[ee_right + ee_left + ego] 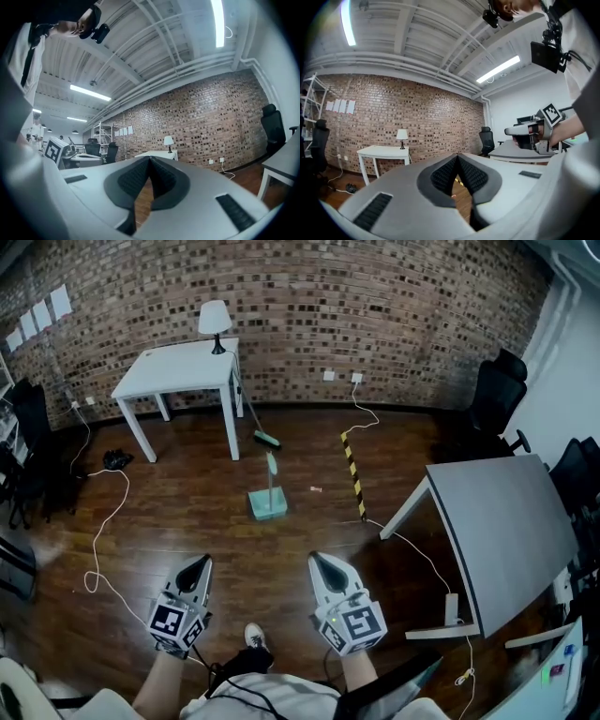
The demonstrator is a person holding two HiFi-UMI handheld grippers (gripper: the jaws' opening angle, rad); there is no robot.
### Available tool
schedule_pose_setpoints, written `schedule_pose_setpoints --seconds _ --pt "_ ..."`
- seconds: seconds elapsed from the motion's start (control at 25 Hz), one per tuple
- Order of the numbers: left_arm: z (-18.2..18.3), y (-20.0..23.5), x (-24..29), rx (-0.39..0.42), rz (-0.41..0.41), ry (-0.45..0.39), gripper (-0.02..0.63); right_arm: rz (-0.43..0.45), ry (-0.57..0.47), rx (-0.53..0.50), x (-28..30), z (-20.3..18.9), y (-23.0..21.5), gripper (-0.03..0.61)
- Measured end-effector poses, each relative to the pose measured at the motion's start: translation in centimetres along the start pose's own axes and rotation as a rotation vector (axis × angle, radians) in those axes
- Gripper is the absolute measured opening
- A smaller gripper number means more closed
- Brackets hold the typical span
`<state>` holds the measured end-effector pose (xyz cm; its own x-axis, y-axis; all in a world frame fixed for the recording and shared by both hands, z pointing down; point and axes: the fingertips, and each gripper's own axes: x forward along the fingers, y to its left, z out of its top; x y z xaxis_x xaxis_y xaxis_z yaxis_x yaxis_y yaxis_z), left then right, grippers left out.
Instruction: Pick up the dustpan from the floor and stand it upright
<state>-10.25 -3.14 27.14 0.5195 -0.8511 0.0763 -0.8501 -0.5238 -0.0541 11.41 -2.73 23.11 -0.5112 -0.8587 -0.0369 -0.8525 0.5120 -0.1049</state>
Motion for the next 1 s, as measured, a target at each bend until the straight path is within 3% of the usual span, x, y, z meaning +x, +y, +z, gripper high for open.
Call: schedule_pose_setpoints --seconds 0.2,0.48,0.64,0.84,1.0 --pt "0.4 -9.9 -6.1 0.088 0.05 0.004 0.005 0.039 -0.032 0.004 -11.2 0.7 0.4 -0.017" --pt "0.2 -23.3 -13.7 0.005 0.063 0.025 0.005 0.08 0.04 0.033 -25.4 -0.2 0.8 -0.017" --pt "0.8 -27.0 -17.2 0.007 0.054 0.044 0.005 0.089 0.036 0.051 -29.6 0.6 2.4 -0.017" --pt "1.3 -29.6 -19.7 0.012 -0.01 0.036 0.005 0.102 0.024 0.073 -32.2 1.2 4.7 -0.017" --pt "2.0 -30.3 -20.9 0.044 -0.007 0.037 0.005 0.098 0.009 0.072 -33.3 1.6 6.1 -0.017"
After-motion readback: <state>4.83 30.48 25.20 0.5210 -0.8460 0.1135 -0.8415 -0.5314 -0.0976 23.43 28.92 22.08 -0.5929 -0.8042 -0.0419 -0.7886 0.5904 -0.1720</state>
